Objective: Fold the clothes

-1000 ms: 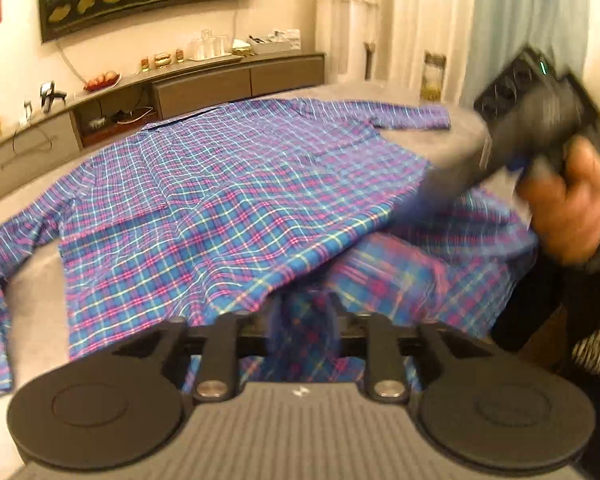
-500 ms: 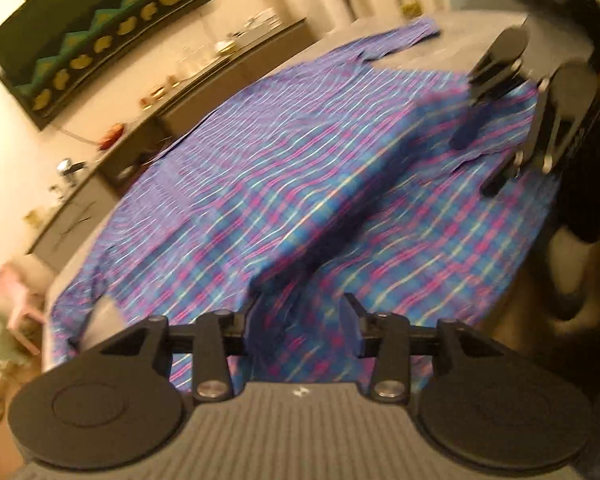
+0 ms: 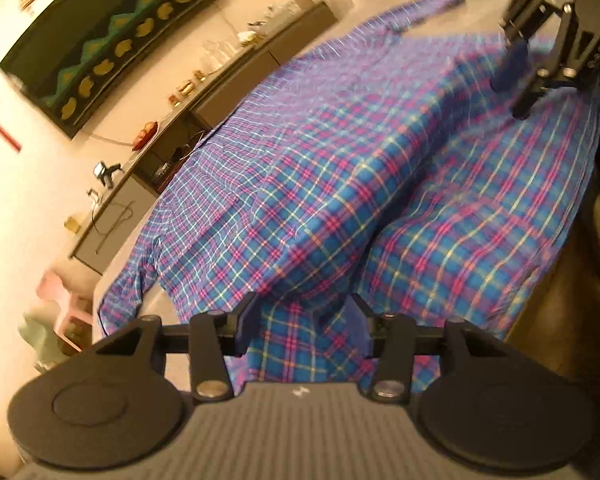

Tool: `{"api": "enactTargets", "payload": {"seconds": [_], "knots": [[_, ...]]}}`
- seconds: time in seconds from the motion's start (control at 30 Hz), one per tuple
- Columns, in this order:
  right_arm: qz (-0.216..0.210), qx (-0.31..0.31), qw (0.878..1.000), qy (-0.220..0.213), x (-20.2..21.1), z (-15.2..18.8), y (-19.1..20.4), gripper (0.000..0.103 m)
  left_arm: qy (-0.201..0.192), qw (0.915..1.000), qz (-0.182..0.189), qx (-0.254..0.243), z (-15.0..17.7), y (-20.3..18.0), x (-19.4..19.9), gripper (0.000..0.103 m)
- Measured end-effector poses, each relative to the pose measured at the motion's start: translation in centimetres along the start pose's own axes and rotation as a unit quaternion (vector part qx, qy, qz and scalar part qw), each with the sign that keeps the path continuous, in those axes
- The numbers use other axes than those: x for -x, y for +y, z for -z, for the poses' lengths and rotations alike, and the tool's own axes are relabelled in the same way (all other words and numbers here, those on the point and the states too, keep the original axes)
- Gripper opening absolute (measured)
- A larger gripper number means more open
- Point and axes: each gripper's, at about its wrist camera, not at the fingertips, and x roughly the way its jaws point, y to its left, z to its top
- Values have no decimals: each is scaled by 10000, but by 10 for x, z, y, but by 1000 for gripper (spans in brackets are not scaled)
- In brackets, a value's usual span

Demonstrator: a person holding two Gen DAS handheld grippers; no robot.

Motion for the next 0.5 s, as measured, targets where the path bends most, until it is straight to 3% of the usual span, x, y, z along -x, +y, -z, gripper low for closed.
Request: {"api": "enactTargets", "payload": {"seconds": [0.1,0.17,0.23,0.3,0.4,0.5], "knots": [[21,-82,9998,177,-19,0,1,51,187,9997,-167,82,-1,11,-18,47],[50,-209,9996,172,-20,-1,-3,45,276,9990,-290,176,-1,19,-25,47],[78,-308,9994,162,-19,-1,-7,16,252,9985,-353,327,-2,28,-23,39],[106,-408,9990,151,-18,0,-12,1,195,9979,-393,477,-2,35,-17,31],[93,-393,9992,46,-3,2,-13,0,30,9971,-441,620,1,40,1,27],[-135,-417,9984,-364,39,6,-12,0,-184,9943,-596,868,6,47,27,27]]}}
